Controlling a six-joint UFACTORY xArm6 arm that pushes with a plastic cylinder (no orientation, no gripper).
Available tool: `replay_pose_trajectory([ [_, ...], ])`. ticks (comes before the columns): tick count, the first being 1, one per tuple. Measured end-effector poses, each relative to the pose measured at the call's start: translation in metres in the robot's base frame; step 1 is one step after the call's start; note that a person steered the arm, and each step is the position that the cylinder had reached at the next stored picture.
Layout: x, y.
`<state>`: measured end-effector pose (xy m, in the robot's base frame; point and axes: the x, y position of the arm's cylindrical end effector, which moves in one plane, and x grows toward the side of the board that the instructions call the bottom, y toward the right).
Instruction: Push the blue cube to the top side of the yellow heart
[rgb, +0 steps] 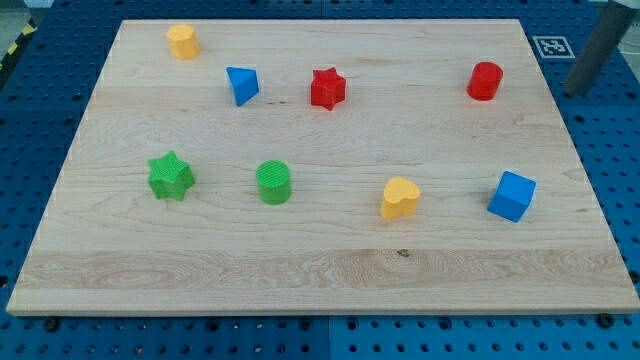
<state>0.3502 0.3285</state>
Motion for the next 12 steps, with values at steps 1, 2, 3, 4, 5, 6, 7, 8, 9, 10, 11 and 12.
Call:
replay_pose_trajectory([
  [1,0.027,0.0],
  [2,0.075,0.0],
  [3,0.096,-0.004],
  [4,0.098,-0.004],
  [5,0.116,-0.024],
  [6,0.118,-0.062],
  [7,0.119,-0.074],
  [8,0.137,-0.094],
  [9,0.137,-0.094],
  [10,0.153,-0.105],
  [11,0.163,-0.116],
  [12,0.18,-0.134],
])
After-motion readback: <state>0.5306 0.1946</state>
